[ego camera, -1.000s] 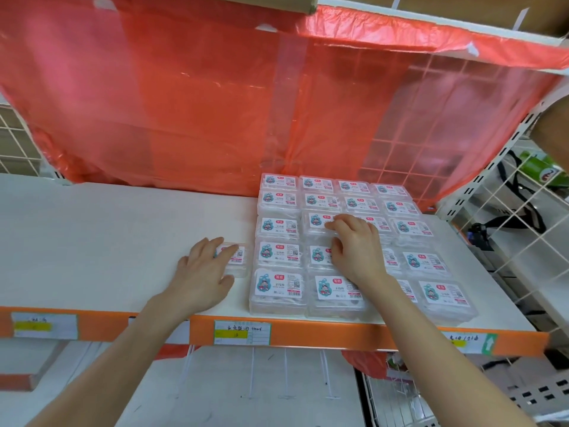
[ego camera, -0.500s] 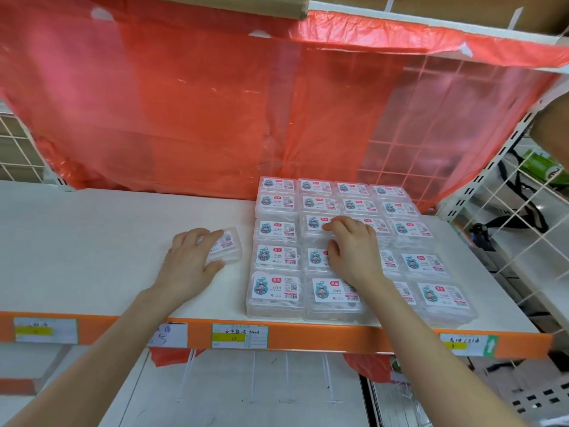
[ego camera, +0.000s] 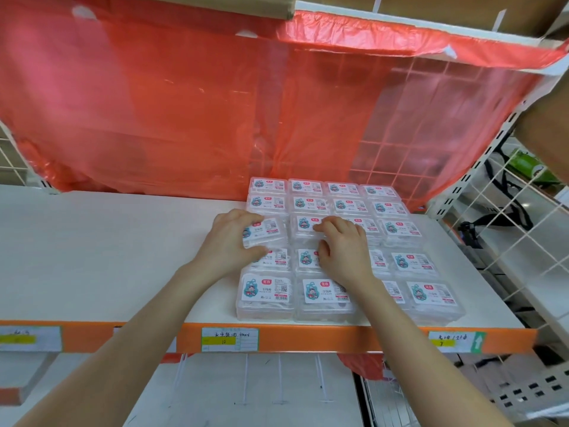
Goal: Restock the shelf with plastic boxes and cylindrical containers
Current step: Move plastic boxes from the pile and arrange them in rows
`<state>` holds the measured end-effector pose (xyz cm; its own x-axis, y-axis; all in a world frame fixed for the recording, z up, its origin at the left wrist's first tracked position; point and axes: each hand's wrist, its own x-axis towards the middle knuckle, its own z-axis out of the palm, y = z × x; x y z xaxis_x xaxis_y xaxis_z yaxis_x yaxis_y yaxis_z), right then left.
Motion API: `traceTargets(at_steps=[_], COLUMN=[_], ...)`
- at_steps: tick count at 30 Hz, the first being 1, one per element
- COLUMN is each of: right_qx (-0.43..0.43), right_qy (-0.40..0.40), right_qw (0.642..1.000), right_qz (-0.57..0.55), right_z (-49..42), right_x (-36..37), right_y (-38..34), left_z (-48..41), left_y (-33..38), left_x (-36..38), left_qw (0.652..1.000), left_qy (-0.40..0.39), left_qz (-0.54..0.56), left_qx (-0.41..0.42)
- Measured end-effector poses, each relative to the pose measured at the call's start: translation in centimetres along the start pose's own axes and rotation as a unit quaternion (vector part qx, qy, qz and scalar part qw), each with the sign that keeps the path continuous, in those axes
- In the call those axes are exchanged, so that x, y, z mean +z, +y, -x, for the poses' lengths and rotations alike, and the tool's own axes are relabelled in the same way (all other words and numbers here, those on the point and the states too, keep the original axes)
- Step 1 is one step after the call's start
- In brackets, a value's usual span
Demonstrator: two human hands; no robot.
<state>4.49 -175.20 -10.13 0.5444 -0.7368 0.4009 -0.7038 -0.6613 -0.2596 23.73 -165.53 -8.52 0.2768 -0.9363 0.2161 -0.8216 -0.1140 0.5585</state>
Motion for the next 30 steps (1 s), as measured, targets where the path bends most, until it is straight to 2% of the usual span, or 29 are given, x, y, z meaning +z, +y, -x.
traceTargets(at_steps=[4, 12, 17, 30], right_qx=[-0.002, -0.002, -0.001, -0.004], right_qy=[0.0, 0.005, 0.009, 0.006], right_qw=[1.0, 1.0, 1.0, 1.0], right_qz=[-0.002, -0.003, -0.008, -0.01], right_z=[0.0, 0.0, 0.0, 0.0], right_x=[0.1, 0.1, 0.2, 0.1], right_y=[-0.1, 0.0, 0.0, -0.1], left_z=[-0.4, 2.9, 4.3, 2.8], left_y=[0.0, 1.0, 1.3, 1.0], left_x=[1.0, 2.3, 3.3, 3.3], left_qw=[0.999, 0.996, 0.988, 0.987], left_qy=[-0.023, 0.03, 0.002, -0.054], left_qz=[-0.027, -0.068, -0.155, -0.15], left_qx=[0.01, 0.047, 0.006, -0.002])
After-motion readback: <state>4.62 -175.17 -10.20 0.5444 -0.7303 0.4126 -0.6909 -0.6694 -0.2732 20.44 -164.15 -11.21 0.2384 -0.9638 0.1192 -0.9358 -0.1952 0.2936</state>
